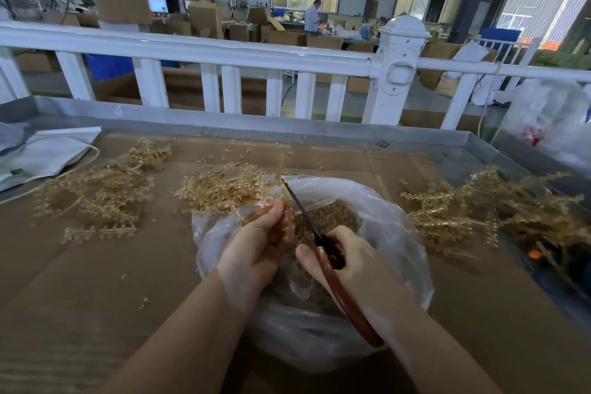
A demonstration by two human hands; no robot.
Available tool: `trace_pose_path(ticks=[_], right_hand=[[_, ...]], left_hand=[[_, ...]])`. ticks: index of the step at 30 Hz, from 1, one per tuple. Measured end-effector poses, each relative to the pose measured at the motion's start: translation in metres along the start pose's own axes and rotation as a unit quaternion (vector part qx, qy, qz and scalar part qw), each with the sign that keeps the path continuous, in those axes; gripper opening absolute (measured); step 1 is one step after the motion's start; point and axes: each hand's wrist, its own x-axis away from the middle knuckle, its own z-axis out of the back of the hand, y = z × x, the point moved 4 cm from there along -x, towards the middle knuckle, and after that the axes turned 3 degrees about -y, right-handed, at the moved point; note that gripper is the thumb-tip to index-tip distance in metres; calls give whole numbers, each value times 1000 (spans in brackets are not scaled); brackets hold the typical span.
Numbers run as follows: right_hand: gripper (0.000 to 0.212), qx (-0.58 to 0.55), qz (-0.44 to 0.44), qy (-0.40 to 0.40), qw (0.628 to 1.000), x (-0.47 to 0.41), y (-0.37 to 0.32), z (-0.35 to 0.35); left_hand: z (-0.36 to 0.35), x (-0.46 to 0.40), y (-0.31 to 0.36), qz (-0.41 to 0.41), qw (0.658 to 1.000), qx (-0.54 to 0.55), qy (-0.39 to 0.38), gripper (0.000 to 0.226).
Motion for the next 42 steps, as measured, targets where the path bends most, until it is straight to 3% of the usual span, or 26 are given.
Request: trace_pose_path(ticks=[11,42], right_hand=[[32,27,15,20,999,-2,-3,-1],[33,10,19,27,999,-7,-4,-2]], left_hand=[[5,-2,-2,7,1000,-18,-9,13],[3,0,-4,1,1000,-20,7,19]])
